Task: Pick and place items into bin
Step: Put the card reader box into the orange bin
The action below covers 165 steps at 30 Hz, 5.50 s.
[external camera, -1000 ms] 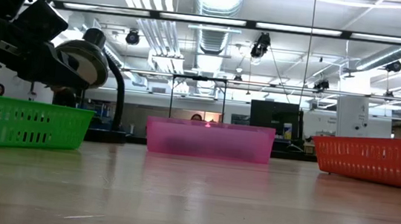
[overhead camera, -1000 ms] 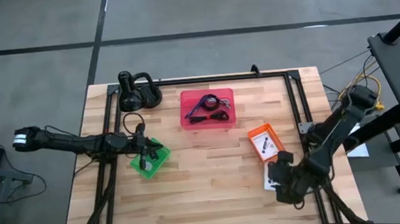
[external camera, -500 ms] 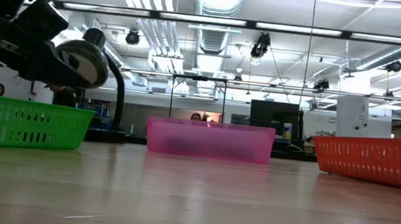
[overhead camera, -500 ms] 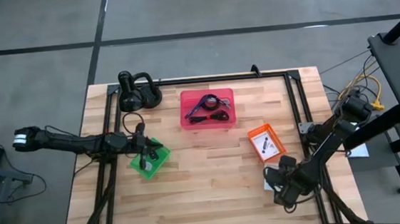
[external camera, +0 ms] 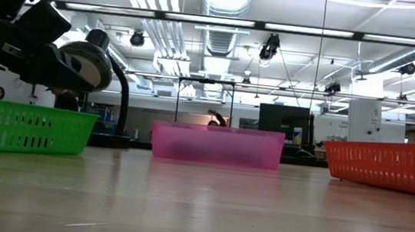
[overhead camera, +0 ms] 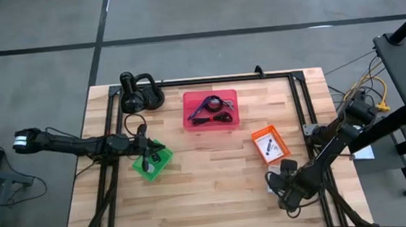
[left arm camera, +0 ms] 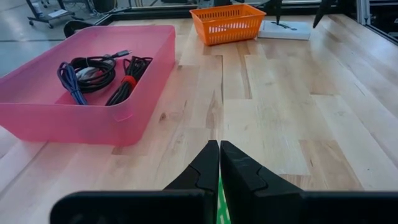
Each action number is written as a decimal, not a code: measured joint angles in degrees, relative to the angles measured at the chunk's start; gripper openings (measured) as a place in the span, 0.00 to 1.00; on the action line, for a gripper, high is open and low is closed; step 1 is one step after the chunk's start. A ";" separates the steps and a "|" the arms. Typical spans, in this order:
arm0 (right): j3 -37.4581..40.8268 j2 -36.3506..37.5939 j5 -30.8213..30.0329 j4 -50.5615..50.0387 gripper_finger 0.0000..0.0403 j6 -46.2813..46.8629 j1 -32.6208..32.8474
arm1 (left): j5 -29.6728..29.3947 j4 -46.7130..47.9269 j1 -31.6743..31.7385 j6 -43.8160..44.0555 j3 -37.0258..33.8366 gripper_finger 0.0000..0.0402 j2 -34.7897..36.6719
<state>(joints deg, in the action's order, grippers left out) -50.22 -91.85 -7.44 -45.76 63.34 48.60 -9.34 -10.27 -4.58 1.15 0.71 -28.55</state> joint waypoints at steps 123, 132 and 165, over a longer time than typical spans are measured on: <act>-9.66 -15.05 4.55 -1.59 0.43 -20.07 -2.14 | 0.09 -0.04 0.00 0.07 0.00 0.00 -0.18; -8.90 -14.85 4.77 0.95 0.17 -20.73 -3.08 | 0.09 -0.01 0.00 0.07 -0.02 0.00 -0.18; -7.96 -6.58 6.70 5.79 0.01 -22.26 -3.10 | 0.09 0.00 0.00 0.09 -0.02 0.00 -0.18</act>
<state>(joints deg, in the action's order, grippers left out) -58.17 -98.43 -0.74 -39.97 41.08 45.50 -9.26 -10.26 -4.58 1.23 0.69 -28.73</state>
